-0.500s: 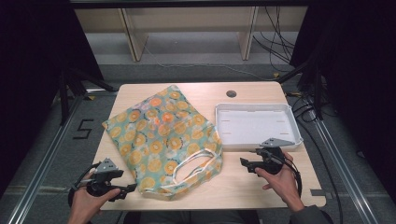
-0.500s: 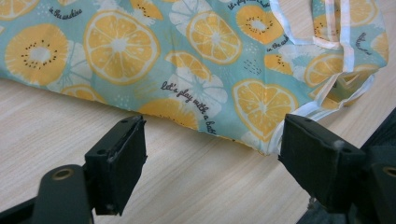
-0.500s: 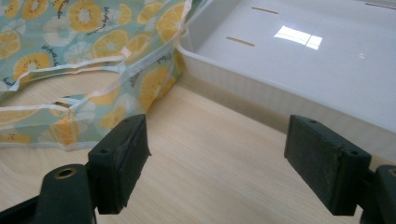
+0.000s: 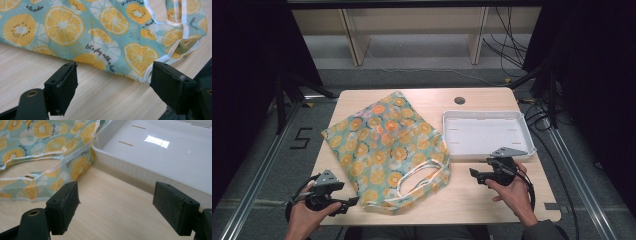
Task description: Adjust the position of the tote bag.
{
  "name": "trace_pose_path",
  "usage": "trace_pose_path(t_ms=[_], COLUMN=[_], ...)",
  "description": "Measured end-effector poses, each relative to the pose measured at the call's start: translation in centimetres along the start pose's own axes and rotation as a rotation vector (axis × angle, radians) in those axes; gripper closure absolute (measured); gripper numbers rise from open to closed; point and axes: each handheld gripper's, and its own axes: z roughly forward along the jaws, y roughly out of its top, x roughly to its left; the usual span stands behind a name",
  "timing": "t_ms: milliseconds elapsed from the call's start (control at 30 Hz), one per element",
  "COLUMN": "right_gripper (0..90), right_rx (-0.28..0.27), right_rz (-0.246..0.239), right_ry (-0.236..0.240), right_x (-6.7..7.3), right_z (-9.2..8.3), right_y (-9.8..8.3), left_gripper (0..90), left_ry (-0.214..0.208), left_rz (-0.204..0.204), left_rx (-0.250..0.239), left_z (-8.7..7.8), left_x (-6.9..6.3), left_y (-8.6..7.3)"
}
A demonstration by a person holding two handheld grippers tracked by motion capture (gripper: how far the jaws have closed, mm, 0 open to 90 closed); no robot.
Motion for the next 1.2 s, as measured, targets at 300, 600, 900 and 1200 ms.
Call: trace_pose_path(t_ms=[300,600,900,1200], right_gripper=[21.5,21.5,21.4,22.2], right_rx=[-0.005,0.002,-0.013,0.004], right_rz=[-0.017,-0.016,-0.038,-0.008], right_ry=[-0.002,-0.001,0.003,-0.002], right_x=[0.0,0.3,0.2,0.5], right_z=[0.1,0.1,0.3,0.4], right_y=[0.1,0.1,0.2,0.2], left_gripper=[18.9,22.2,42.0,68.1], left_ry=[-0.023,-0.031,-0.045,-0.061], left_rz=[0.007,0.050,0.142,0.270], left_rx=[-0.023,-0.003,0.060,0.150], left_z=[-0.5,0.5,1.9,2.8], left_x=[-1.1,-2.1,-3.2,-3.5], left_y=[0.1,0.1,0.3,0.9])
